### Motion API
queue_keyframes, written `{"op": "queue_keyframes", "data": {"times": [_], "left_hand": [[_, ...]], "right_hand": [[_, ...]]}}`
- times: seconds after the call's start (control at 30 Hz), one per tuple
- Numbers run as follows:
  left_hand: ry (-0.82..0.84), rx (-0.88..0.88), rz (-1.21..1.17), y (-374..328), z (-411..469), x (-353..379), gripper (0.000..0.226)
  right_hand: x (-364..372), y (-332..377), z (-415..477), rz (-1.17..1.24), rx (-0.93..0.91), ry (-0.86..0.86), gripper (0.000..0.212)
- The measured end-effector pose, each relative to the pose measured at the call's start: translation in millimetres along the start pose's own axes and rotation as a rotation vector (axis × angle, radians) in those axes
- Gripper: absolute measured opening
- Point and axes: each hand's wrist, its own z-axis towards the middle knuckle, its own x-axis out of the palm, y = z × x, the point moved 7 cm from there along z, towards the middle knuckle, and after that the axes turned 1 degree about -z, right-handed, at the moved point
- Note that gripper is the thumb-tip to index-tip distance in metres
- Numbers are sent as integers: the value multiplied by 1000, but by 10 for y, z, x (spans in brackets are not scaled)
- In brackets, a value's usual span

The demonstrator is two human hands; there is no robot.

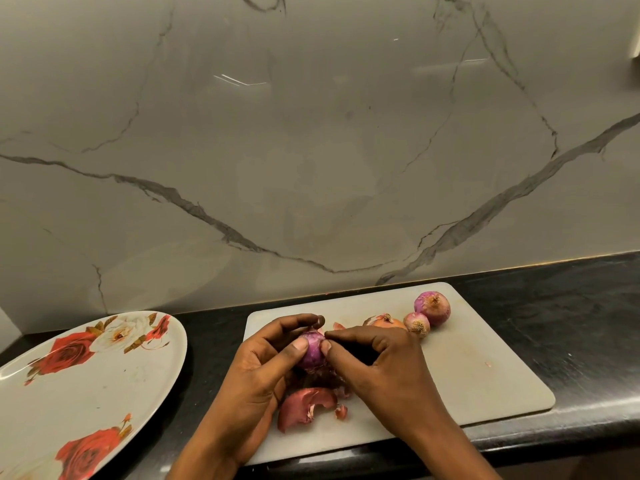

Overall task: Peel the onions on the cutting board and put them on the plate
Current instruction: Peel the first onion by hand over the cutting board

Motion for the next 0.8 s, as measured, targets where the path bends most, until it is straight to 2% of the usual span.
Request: {"op": "queue_keyframes", "data": {"times": [0.17, 0.33, 0.57, 0.8], "left_hand": [[-23, 2, -33, 16, 19, -45, 30], [-23, 12, -32, 15, 15, -36, 33], [-113, 19, -31, 4, 30, -100, 33], [-122, 30, 1, -24, 15, -69, 28]], "right_hand": [[-41, -37, 12, 6, 7, -5, 18], [-33, -93, 8, -67, 21, -46, 36], [-36, -161, -3, -67, 57, -92, 34], [-56, -125, -7, -55, 42, -99, 28]]}}
